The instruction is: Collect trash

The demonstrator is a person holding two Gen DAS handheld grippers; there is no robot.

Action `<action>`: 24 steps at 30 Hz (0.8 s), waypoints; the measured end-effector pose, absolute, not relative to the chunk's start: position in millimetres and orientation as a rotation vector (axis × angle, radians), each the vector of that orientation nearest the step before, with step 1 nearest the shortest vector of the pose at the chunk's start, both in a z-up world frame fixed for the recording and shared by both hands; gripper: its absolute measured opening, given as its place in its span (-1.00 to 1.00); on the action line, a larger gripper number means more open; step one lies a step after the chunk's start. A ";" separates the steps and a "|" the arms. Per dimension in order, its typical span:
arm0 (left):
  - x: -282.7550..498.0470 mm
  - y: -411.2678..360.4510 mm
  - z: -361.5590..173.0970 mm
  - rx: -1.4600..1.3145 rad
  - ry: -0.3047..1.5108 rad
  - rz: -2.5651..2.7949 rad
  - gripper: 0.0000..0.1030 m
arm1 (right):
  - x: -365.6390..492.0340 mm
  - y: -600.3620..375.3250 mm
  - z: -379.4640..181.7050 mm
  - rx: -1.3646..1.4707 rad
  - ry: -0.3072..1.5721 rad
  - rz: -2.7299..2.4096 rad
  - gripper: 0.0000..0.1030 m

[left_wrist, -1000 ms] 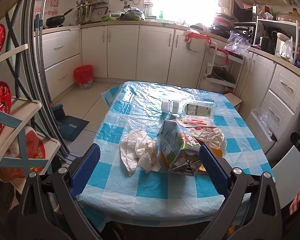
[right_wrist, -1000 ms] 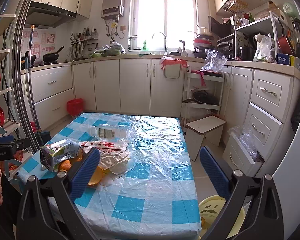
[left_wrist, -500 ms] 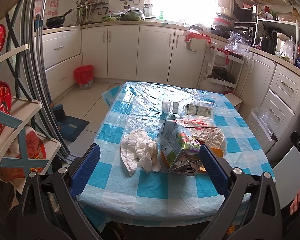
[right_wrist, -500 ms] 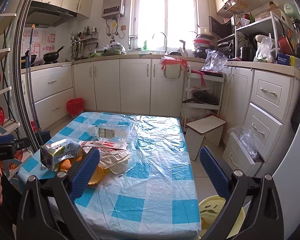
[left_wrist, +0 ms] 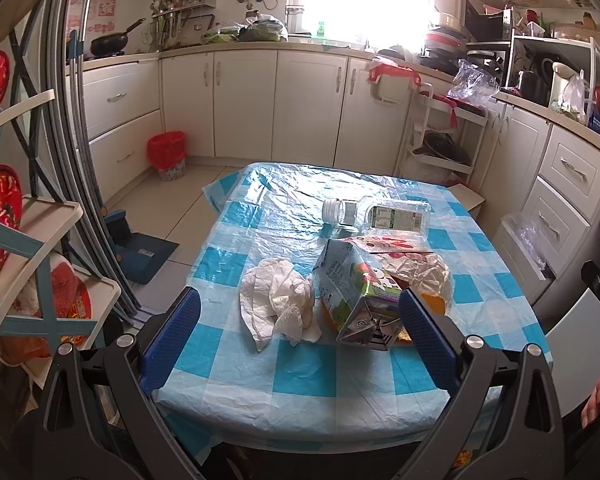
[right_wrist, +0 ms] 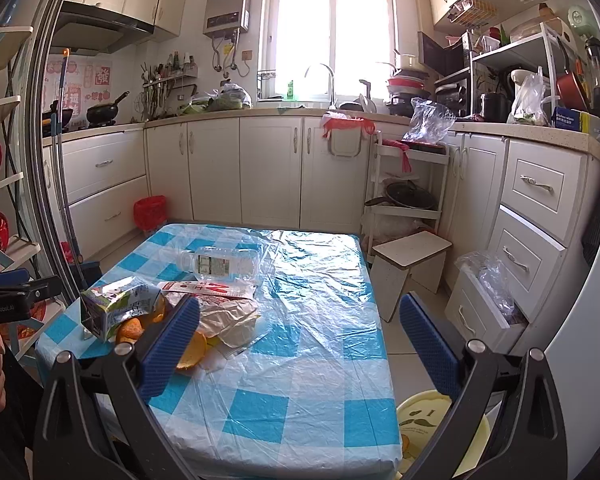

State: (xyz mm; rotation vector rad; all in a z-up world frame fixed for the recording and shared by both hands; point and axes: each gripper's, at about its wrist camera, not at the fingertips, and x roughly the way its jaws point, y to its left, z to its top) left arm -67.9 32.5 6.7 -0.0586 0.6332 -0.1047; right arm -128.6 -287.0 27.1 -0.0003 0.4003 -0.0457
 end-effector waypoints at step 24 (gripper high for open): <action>-64.8 43.7 -2.1 -0.077 0.663 -0.102 0.85 | -130.5 -288.8 26.9 -0.003 0.397 -0.049 0.86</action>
